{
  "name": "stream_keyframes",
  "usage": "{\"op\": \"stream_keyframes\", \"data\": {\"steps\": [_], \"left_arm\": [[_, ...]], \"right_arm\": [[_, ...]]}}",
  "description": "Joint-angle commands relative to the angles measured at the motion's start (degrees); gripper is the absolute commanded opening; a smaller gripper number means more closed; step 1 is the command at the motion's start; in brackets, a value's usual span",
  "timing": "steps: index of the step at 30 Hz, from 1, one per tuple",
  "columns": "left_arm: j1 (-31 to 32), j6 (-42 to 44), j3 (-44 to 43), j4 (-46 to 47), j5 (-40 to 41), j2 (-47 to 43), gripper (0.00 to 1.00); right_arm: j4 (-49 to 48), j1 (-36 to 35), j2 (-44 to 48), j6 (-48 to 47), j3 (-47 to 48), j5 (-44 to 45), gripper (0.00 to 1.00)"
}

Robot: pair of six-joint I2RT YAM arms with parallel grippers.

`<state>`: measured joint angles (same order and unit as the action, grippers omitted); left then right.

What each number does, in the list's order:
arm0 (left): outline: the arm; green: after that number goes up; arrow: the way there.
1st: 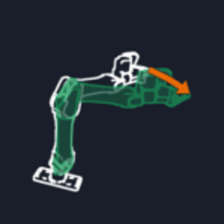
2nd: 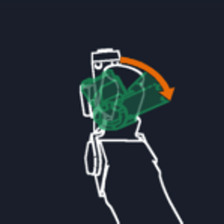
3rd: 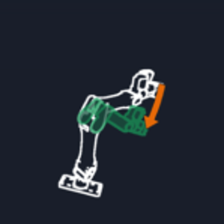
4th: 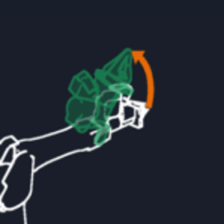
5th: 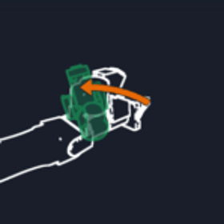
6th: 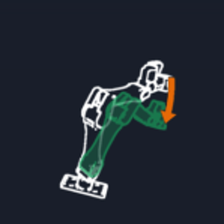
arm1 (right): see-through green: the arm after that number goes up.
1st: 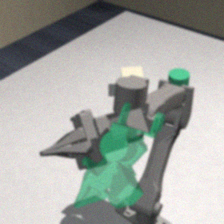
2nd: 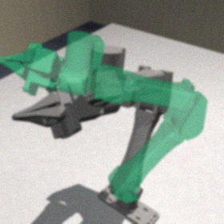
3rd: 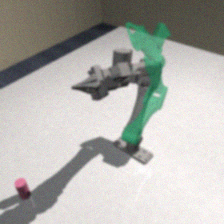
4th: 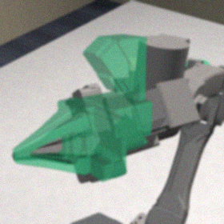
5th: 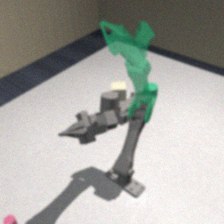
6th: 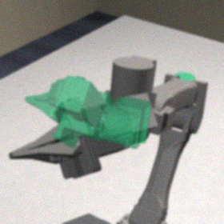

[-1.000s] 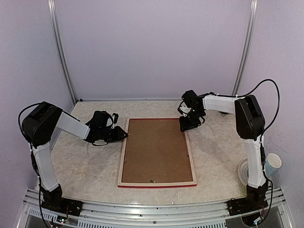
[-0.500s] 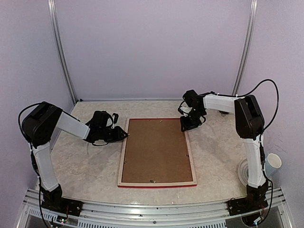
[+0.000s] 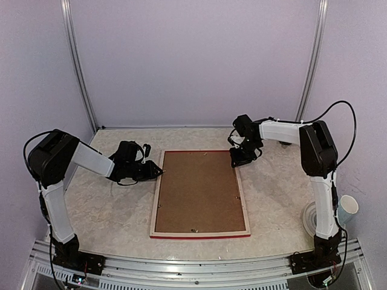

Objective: Put the photo into the frame
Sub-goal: Press the fastener onto the backboard.

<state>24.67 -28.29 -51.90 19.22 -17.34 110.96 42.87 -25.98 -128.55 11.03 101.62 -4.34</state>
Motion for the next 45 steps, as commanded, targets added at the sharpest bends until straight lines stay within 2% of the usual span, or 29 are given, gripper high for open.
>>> {"op": "stream_keyframes", "data": {"steps": [1, 8, 10, 13, 15, 21, 25, 28, 31, 37, 45], "left_arm": [[-0.03, 0.63, 1.07, -3.86, -0.28, 2.52, 0.21], [-0.06, 0.56, 1.08, -3.76, -0.27, 2.55, 0.21], [-0.03, 0.52, 1.25, -3.60, -0.29, 2.43, 0.21], [-0.05, 0.44, 1.63, -3.26, 0.22, 1.79, 0.22], [-0.06, 0.20, 2.45, -2.05, 0.30, 0.82, 0.26], [0.03, -0.09, 4.05, -0.42, 0.62, -1.73, 0.40], [0.08, -0.31, 4.17, -0.27, 0.67, -2.07, 0.61], [0.23, -0.58, 4.03, -0.15, 0.53, -2.06, 0.76], [0.29, -0.67, 3.67, -0.38, 0.26, -1.97, 0.84], [0.55, -0.79, 1.44, -2.33, 0.10, -0.89, 0.90], [1.70, -1.41, -2.35, -4.76, 0.67, 0.54, 0.98]], "right_arm": [[-0.26, -0.04, -0.74, 1.08, -2.63, 3.42, 0.15], [-0.09, -0.07, -0.10, 1.01, -2.53, 3.86, 0.16], [-0.02, -0.05, 0.19, 0.93, -2.34, 3.35, 0.21], [-0.02, 0.00, 1.06, 0.84, -2.09, 2.36, 0.38], [-0.13, 0.25, 1.82, 0.78, -2.04, 1.35, 0.48], [-2.01, 1.59, 5.51, 1.33, -4.59, -3.83, 0.65], [-3.84, 2.05, 8.53, 2.16, -7.76, -5.75, 0.74], [-6.40, 2.46, 11.14, 3.13, -11.83, -8.44, 0.77], [-10.03, 2.89, 13.97, 4.51, -17.16, -12.70, 0.78], [-15.60, 2.95, 19.03, 6.44, -27.28, -17.08, 0.79], [-19.01, 2.95, 24.11, 6.92, -34.89, -19.42, 0.81]]}}
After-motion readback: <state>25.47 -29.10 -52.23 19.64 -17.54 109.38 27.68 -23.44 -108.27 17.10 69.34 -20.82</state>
